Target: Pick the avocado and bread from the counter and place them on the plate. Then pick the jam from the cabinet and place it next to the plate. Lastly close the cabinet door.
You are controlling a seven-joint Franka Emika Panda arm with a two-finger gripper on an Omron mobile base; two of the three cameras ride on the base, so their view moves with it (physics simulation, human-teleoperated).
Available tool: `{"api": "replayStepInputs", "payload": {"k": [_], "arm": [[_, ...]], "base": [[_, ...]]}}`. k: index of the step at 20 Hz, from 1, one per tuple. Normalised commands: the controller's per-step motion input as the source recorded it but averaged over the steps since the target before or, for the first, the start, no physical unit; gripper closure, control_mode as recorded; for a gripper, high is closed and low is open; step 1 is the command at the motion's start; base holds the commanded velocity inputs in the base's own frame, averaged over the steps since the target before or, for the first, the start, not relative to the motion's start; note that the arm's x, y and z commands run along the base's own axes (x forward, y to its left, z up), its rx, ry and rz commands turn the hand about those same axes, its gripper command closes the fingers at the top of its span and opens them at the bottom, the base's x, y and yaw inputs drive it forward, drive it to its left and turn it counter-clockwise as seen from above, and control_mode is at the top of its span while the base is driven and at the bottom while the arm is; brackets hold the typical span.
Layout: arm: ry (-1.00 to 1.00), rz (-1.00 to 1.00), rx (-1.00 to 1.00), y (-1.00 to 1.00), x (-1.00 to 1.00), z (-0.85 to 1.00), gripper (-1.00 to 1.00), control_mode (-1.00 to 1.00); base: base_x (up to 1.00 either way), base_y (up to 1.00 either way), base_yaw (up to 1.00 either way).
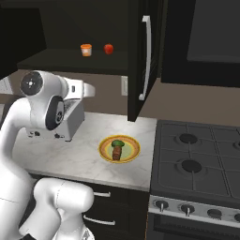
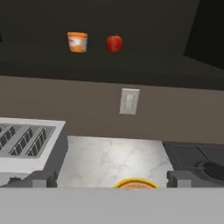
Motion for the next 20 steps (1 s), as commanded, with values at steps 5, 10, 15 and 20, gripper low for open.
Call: {"api": "replayStepInputs", "payload": {"k": [5, 10, 15, 20], "arm": [[-0.06, 0.0, 0.0, 0.38, -0.06, 0.56, -1.0, -1.0], [-0.02, 0.0, 0.0, 0.25, -0.08, 0.46, -1.0, -1.0], [0.0, 0.0, 0.02, 0.27, 0.0, 0.29, -1.0, -1.0], [0.0, 0.0, 0.05, 0.26, 0.0, 0.22, -1.0, -1.0]], "base": [[0.0, 0.0, 0.0], [0.0, 0.0, 0.0], [0.0, 0.0, 0.0], [0.0, 0.0, 0.0]]}}
